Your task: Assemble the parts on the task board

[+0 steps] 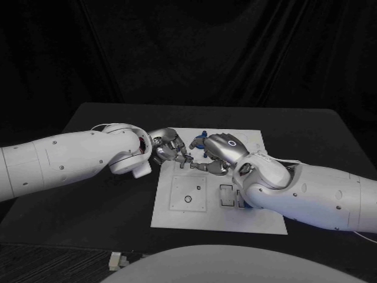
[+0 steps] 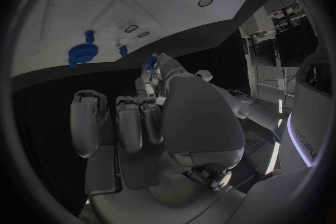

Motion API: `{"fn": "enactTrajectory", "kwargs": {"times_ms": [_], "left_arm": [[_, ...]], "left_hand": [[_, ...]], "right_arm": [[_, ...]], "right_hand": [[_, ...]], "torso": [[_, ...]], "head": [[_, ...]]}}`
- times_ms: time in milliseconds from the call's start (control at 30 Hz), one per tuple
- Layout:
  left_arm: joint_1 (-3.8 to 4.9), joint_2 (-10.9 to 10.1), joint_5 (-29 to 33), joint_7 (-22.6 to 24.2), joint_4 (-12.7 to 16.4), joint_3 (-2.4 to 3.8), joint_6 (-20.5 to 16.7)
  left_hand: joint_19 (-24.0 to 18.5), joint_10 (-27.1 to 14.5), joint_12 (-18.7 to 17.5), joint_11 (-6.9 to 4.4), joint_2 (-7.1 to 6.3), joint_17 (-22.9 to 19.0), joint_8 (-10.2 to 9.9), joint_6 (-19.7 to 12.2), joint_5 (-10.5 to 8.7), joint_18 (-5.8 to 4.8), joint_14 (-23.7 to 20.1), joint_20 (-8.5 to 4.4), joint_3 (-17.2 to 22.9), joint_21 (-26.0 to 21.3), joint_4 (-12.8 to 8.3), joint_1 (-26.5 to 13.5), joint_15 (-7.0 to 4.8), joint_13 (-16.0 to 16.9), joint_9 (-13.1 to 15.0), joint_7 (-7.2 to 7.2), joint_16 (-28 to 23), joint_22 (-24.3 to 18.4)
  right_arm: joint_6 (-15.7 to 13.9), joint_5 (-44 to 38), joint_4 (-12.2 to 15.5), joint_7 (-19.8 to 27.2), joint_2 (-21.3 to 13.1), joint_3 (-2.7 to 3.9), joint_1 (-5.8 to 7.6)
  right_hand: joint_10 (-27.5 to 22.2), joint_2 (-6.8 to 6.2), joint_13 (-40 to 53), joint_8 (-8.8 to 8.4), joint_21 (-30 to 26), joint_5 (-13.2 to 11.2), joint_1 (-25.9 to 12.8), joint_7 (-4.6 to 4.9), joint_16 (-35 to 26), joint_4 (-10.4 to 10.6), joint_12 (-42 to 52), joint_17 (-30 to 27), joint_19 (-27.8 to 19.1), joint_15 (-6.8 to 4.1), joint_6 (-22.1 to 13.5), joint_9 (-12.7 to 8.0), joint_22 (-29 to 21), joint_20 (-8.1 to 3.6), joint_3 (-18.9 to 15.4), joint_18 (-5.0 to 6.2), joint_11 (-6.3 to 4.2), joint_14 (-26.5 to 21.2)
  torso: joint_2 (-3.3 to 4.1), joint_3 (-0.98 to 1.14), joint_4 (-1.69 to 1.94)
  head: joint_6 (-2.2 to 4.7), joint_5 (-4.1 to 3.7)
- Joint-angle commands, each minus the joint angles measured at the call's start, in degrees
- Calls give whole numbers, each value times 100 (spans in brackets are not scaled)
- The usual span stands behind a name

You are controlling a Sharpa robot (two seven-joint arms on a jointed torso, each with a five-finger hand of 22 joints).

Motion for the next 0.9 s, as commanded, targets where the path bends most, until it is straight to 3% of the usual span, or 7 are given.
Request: {"fn": "enactTrajectory", "kwargs": {"times_ms": [33,200,300,433,600,633,900], "left_arm": [[-9,18,46,-201,16,5,-51],[-8,37,46,-533,20,7,-78],[2,62,46,-868,29,8,-46],[82,159,46,-1424,11,10,200],[275,395,46,-2108,-84,12,823],[323,460,46,-2260,-112,12,997],[654,1089,46,-3090,-618,13,2193]], "left_hand": [[13,108,-30,-91,346,848,27,-40,-66,34,272,-21,240,-51,-118,375,-10,-172,26,-8,7,853],[-24,47,-89,-78,328,799,81,-123,-122,46,242,-8,445,-118,-114,306,5,-240,81,9,-26,843],[-53,11,-119,-65,226,762,196,-216,-202,59,218,5,754,-183,-125,211,16,-277,173,16,-51,845],[-53,-3,-128,-62,155,754,275,-273,-237,61,212,9,998,-203,-138,121,18,-290,231,20,-57,856],[-122,-82,-198,-49,90,682,386,-366,-382,85,160,19,1448,-340,-168,-78,26,-374,308,28,-107,838],[-128,-99,-208,-44,36,676,443,-423,-590,88,154,21,1740,-367,-226,-173,32,-388,348,41,-110,847],[-146,-135,-220,-23,-149,655,648,-553,-572,98,129,41,2521,-464,-582,-721,55,-403,510,59,-121,882]], "right_arm": [[-310,-69,155,60,-190,5,79],[-275,-118,591,-21,-691,5,272],[-295,-195,953,-69,-1075,5,407],[-264,-263,1378,-126,-1558,4,549],[-233,-336,1658,-182,-1991,4,625],[-222,-345,1683,-192,-2062,4,634],[-147,-359,1741,-242,-2392,3,626]], "right_hand": [[596,-5,1508,-2,-24,-37,-21,-4,17,9,20,1510,219,-21,-34,-5,1263,-42,-30,93,-31,600],[596,13,1508,27,-141,-75,11,2,17,50,20,1510,154,-18,-24,-8,1220,-40,-48,124,-27,600],[596,17,1508,39,-152,-93,20,1,17,71,20,1510,149,-17,-22,-11,1217,-39,-59,126,-26,600],[596,21,1508,44,-154,-99,23,-2,17,79,20,1510,148,-17,-19,-11,1216,-39,-61,126,-28,600],[596,58,1508,95,-162,-124,64,-13,17,131,20,1510,144,-24,31,-7,1214,-42,-66,128,-36,600],[596,68,1508,121,-164,-120,87,-11,17,144,20,1510,144,-25,61,-3,1214,-43,-67,128,-36,600],[596,91,1508,214,-173,-94,157,-15,17,195,20,1510,143,-27,159,13,1213,-46,-75,128,-36,600]], "torso": [[0,0,0],[-1,-1,0],[0,1,0],[0,1,0],[1,0,1],[0,0,0],[-2,4,-5]], "head": [[-1,27],[-1,28],[-1,14],[-1,27],[-1,3],[-1,5],[-1,41]]}}
